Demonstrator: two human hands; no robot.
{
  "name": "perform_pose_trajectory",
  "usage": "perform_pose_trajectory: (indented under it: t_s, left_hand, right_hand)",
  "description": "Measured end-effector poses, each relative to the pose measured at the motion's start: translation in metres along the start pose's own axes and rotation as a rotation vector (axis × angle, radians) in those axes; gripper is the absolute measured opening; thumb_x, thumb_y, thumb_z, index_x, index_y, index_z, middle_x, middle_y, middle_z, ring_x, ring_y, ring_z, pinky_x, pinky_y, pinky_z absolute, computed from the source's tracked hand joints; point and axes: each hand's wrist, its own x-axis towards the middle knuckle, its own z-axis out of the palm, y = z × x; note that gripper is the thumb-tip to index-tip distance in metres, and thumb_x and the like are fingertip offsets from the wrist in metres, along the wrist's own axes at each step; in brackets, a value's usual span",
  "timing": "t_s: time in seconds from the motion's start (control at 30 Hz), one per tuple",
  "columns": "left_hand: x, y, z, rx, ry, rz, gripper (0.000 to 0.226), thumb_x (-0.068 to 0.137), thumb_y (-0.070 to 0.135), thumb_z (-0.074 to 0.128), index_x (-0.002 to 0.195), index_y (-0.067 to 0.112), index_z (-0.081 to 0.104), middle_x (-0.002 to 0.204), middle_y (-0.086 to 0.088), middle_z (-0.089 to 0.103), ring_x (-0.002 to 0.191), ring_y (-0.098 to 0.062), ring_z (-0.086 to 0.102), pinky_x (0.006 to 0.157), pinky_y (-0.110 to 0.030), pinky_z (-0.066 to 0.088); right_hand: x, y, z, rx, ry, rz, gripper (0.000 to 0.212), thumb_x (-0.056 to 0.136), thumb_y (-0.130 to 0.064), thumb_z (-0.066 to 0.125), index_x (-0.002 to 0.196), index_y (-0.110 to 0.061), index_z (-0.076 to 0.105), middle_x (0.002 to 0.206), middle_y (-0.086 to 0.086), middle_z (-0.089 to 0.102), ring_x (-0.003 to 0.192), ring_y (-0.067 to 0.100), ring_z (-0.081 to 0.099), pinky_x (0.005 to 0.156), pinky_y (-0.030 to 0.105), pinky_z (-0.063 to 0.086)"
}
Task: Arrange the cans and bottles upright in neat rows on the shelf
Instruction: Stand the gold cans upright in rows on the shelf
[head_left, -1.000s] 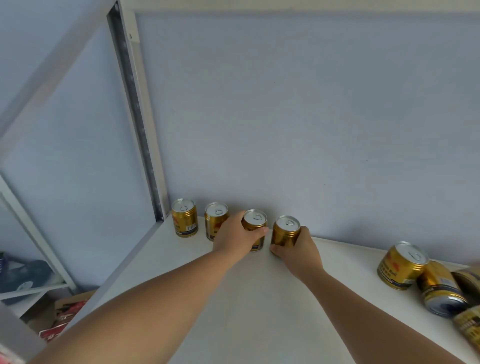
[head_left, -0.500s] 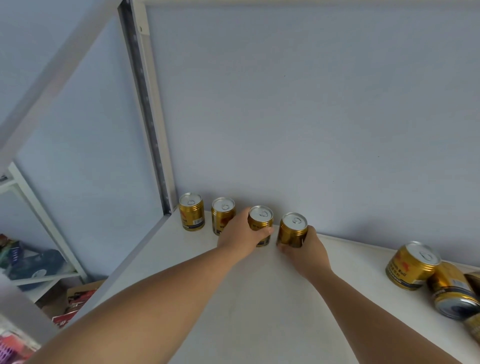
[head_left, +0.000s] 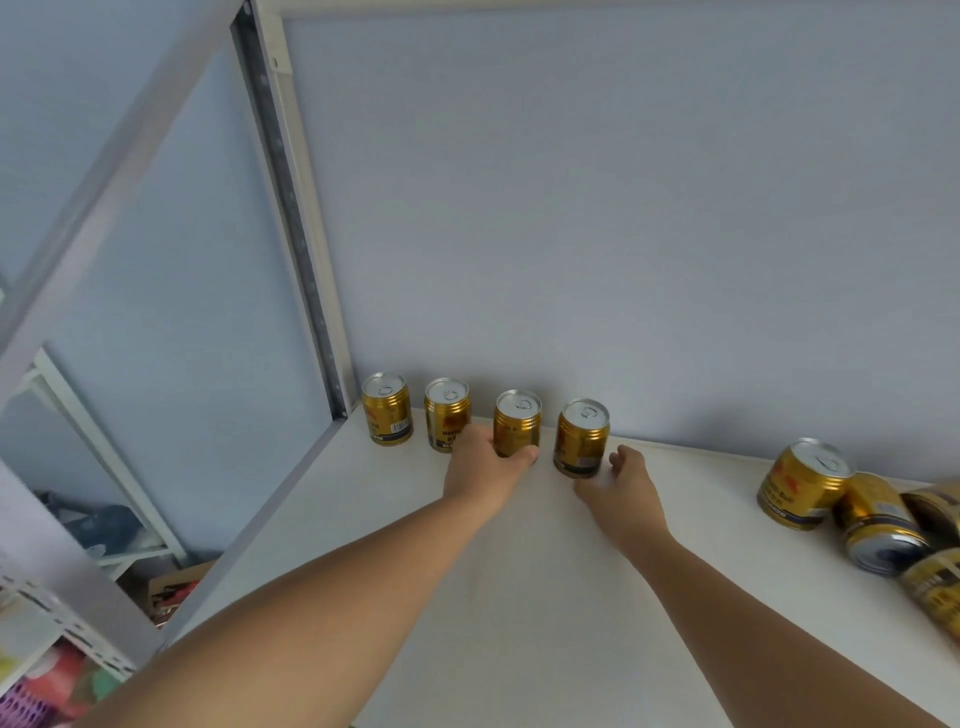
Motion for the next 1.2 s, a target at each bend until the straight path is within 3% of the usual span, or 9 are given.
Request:
perform_pose_trajectory:
  t_s: [0.07, 0.13, 0.47, 0.8, 0.87, 1.0, 1.1, 1.2]
  left_hand:
    - [-0.011, 0.009, 0.003, -0.041, 0.04, -0.045, 0.028, 0.083, 0.044, 0.078, 0.079, 0.028, 0.056, 0.077, 0.008, 0.062, 0.069, -0.002, 0.059, 0.058, -0.022, 0.041]
    - [-0.023, 0.021, 0.009, -0.017, 0.021, -0.085, 0.035, 0.085, 0.05, 0.075, 0.086, 0.025, 0.049, 0.086, 0.006, 0.057, 0.071, -0.004, 0.054, 0.058, -0.023, 0.039]
    - [-0.104, 0.071, 0.068, 0.12, -0.158, -0.002, 0.047, 0.09, 0.053, 0.067, 0.121, 0.018, 0.06, 0.11, 0.006, 0.061, 0.1, -0.014, 0.06, 0.081, -0.029, 0.048]
    - [-0.157, 0.123, 0.142, 0.208, -0.315, 0.128, 0.047, 0.089, 0.055, 0.069, 0.121, 0.021, 0.062, 0.116, 0.005, 0.063, 0.103, -0.015, 0.061, 0.082, -0.028, 0.046]
    - [-0.163, 0.132, 0.155, 0.238, -0.359, 0.172, 0.045, 0.088, 0.055, 0.07, 0.119, 0.024, 0.062, 0.116, 0.006, 0.061, 0.103, -0.015, 0.061, 0.084, -0.029, 0.049]
    - [-0.17, 0.143, 0.178, 0.24, -0.421, 0.268, 0.045, 0.085, 0.052, 0.074, 0.118, 0.024, 0.064, 0.119, 0.004, 0.062, 0.102, -0.012, 0.061, 0.087, -0.03, 0.05]
    - [-0.177, 0.148, 0.193, 0.283, -0.517, 0.352, 0.049, 0.084, 0.05, 0.074, 0.122, 0.023, 0.063, 0.123, 0.004, 0.062, 0.104, -0.013, 0.063, 0.09, -0.032, 0.052]
    - [-0.186, 0.153, 0.204, 0.291, -0.597, 0.399, 0.053, 0.084, 0.05, 0.074, 0.127, 0.022, 0.061, 0.126, 0.004, 0.059, 0.107, -0.014, 0.062, 0.091, -0.033, 0.052]
  right_hand:
    - [-0.01, 0.007, -0.008, -0.018, -0.017, -0.004, 0.082, 0.085, -0.025, 0.074, 0.153, -0.016, 0.028, 0.154, 0.003, 0.043, 0.135, 0.024, 0.046, 0.095, 0.031, 0.043]
    - [-0.021, 0.013, -0.019, -0.022, -0.023, -0.013, 0.079, 0.086, -0.027, 0.073, 0.152, -0.017, 0.03, 0.152, 0.002, 0.045, 0.133, 0.022, 0.048, 0.093, 0.029, 0.041]
    - [-0.08, 0.052, -0.117, -0.108, 0.019, -0.101, 0.061, 0.089, -0.031, 0.07, 0.142, -0.018, 0.045, 0.138, -0.002, 0.055, 0.121, 0.017, 0.054, 0.084, 0.026, 0.042]
    - [-0.122, 0.089, -0.218, -0.206, 0.17, -0.092, 0.054, 0.089, -0.035, 0.07, 0.136, -0.013, 0.053, 0.128, 0.001, 0.059, 0.116, 0.019, 0.056, 0.093, 0.034, 0.047]
    - [-0.131, 0.096, -0.236, -0.219, 0.201, -0.063, 0.051, 0.088, -0.036, 0.071, 0.132, -0.015, 0.055, 0.125, 0.0, 0.059, 0.113, 0.019, 0.057, 0.089, 0.032, 0.047]
    - [-0.145, 0.105, -0.268, -0.267, 0.291, -0.017, 0.036, 0.084, -0.036, 0.066, 0.116, -0.023, 0.057, 0.102, -0.006, 0.06, 0.09, 0.017, 0.057, 0.065, 0.029, 0.042]
    - [-0.159, 0.114, -0.287, -0.252, 0.376, 0.041, 0.049, 0.086, -0.035, 0.068, 0.13, -0.019, 0.054, 0.116, -0.003, 0.061, 0.099, 0.016, 0.057, 0.075, 0.031, 0.045]
    - [-0.176, 0.124, -0.298, -0.283, 0.414, 0.088, 0.051, 0.086, -0.036, 0.069, 0.132, -0.019, 0.054, 0.12, -0.003, 0.061, 0.104, 0.016, 0.058, 0.081, 0.031, 0.046]
